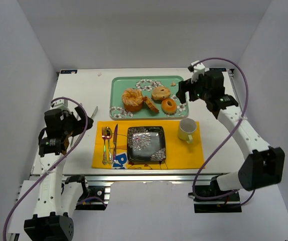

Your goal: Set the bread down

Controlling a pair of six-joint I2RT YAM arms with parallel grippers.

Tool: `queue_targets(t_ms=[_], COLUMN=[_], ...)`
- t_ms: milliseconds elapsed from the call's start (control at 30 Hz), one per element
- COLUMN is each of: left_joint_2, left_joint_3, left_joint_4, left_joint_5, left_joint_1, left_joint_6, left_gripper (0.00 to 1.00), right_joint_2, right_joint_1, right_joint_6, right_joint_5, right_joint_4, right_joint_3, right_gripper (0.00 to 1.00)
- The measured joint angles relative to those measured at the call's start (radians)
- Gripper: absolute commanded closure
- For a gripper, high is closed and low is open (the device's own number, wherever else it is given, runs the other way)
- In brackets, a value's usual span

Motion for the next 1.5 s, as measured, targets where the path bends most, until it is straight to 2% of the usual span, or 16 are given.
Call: queue_targets(t_ms=[100, 133, 167, 200, 233, 267, 300, 333, 367, 400, 433, 500, 567, 733, 1000, 1500], left_joint_2=[0.021, 0.031, 0.042, 0.052, 0.066, 0.079, 0.092, 0.105, 0.120, 0.130, 0.142, 0.164, 0.198, 0.295, 0.419, 0.681], left_joint_3=[0.000, 0.000, 0.000, 0.000, 0.000, 0.000, 0.000, 0.000, 0.000, 0.000, -0.001, -0.001, -0.001, -0.007, -0.094, -0.097], left_joint_4=[0.008, 0.012, 0.019, 0.028, 0.037, 0.044, 0.051, 0.056, 0.060, 0.064, 0.069, 0.079, 0.089, 0.088, 0.154, 0.400], left_joint_5=[-0.025, -0.035, -0.047, -0.060, -0.079, -0.099, -0.117, -0.137, -0.159, -0.171, -0.186, -0.214, -0.251, -0.335, -0.354, -0.403], left_joint_1=[0.000, 0.000, 0.000, 0.000, 0.000, 0.000, 0.000, 0.000, 0.000, 0.000, 0.000, 0.000, -0.005, -0.049, -0.081, -0.081], left_joint_6=[0.008, 0.011, 0.011, 0.018, 0.028, 0.037, 0.051, 0.067, 0.086, 0.097, 0.109, 0.155, 0.214, 0.384, 0.581, 0.698], left_gripper=[0.12, 0.36, 0.55, 0.75, 1.00, 1.00, 1.00, 0.91, 0.65, 0.65, 0.45, 0.29, 0.22, 0.20, 0.20, 0.16], right_joint_2=[-0.094, -0.118, -0.144, -0.167, -0.200, -0.229, -0.258, -0.283, -0.300, -0.318, -0.330, -0.340, -0.344, -0.362, -0.397, -0.399], right_joint_1=[-0.008, -0.019, -0.037, -0.059, -0.087, -0.108, -0.126, -0.136, -0.137, -0.136, -0.134, -0.130, -0.130, -0.130, -0.130, -0.145], right_joint_6=[-0.005, -0.027, -0.065, -0.099, -0.132, -0.159, -0.175, -0.191, -0.219, -0.220, -0.238, -0.261, -0.275, -0.275, -0.274, -0.259], right_joint_5=[-0.029, -0.066, -0.117, -0.172, -0.238, -0.286, -0.333, -0.377, -0.438, -0.452, -0.497, -0.553, -0.594, -0.641, -0.648, -0.639], right_joint_4=[-0.030, -0.042, -0.052, -0.058, -0.064, -0.071, -0.080, -0.088, -0.093, -0.097, -0.105, -0.108, -0.112, -0.111, -0.095, -0.075], right_joint_3=[-0.084, -0.105, -0.128, -0.150, -0.179, -0.208, -0.232, -0.253, -0.267, -0.284, -0.295, -0.308, -0.320, -0.365, -0.396, -0.404], right_gripper=[0.12, 0.28, 0.50, 0.78, 1.00, 1.00, 1.00, 0.78, 0.37, 0.36, 0.29, 0.27, 0.26, 0.25, 0.25, 0.24])
